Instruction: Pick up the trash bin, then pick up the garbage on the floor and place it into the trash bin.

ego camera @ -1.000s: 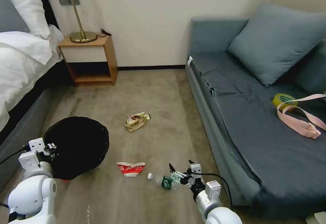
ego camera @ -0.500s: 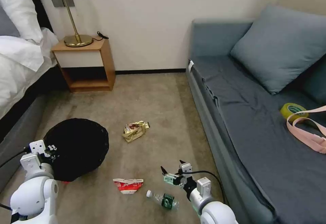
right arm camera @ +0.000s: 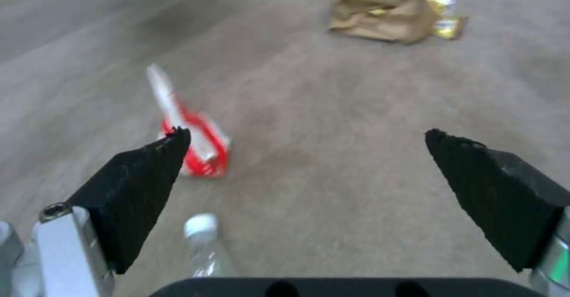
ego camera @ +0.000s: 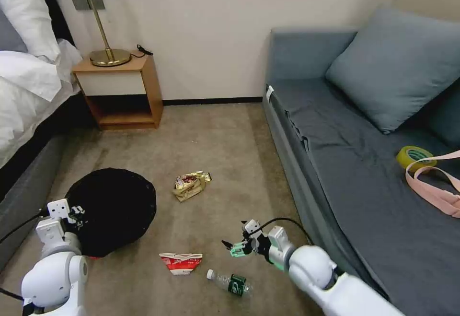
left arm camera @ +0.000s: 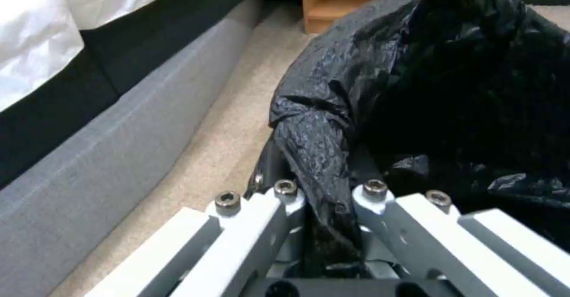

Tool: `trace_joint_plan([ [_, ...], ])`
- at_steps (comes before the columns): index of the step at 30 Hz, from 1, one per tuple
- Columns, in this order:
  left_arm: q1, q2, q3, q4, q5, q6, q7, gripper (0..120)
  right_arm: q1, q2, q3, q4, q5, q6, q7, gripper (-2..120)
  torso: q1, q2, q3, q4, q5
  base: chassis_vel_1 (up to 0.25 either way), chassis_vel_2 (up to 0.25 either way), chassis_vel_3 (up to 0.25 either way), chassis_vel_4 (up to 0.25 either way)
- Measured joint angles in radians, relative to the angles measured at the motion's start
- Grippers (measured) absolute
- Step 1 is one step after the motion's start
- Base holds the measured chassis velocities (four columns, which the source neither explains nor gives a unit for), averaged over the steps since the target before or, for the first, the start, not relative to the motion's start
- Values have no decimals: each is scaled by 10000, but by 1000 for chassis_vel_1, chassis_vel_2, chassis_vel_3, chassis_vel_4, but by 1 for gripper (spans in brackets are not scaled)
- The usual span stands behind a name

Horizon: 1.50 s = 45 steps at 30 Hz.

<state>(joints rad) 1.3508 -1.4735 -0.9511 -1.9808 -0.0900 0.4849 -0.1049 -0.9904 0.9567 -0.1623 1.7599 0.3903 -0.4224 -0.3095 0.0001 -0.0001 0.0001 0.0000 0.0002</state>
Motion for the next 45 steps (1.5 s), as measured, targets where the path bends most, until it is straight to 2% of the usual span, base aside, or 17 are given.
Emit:
trace_joint_plan([
  [1, 0, 0, 0, 0, 0, 0, 0, 4, 0, 0, 0, 0, 0, 0, 0, 100, 0, 0, 0, 0, 0, 0, 0, 0, 0],
  [5, 21, -153, 87, -11, 214, -94, 70, 4, 898, -412, -912, -579, -119, 3, -1219, 100, 0, 1, 0, 3, -1, 0, 0, 0, 0],
  [10, -346, -154, 328, 117, 305, -2, 69, 4, 1242, -614, -1649, -1089, -523, 95, -1591, 100, 0, 0, 0, -4, 0, 0, 0, 0, 0],
  [13, -516, -153, 423, 195, 381, 47, 74, 4, 1720, -632, -2492, -1585, -1199, 290, -1959, 100, 0, 0, 0, -5, -1, 0, 0, 0, 0],
  [27, -616, -179, 375, 523, 517, -131, 202, 4, 2517, -39, -3753, -3012, -2058, 609, -2425, 100, -1, 0, 0, 1, -2, 0, 0, 0, 0],
  [43, -446, -146, 284, 569, 469, -267, 313, 4, 2302, 492, -4050, -3784, -2754, 813, -2664, 100, -1, 1, 0, 0, -3, 0, 0, 0, 0],
  [45, -420, -147, 281, 569, 465, -286, 321, 4, 2267, 581, -3973, -3950, -2839, 867, -2695, 95, -1, 1, 0, 0, -2, 0, 0, 0, 0],
])
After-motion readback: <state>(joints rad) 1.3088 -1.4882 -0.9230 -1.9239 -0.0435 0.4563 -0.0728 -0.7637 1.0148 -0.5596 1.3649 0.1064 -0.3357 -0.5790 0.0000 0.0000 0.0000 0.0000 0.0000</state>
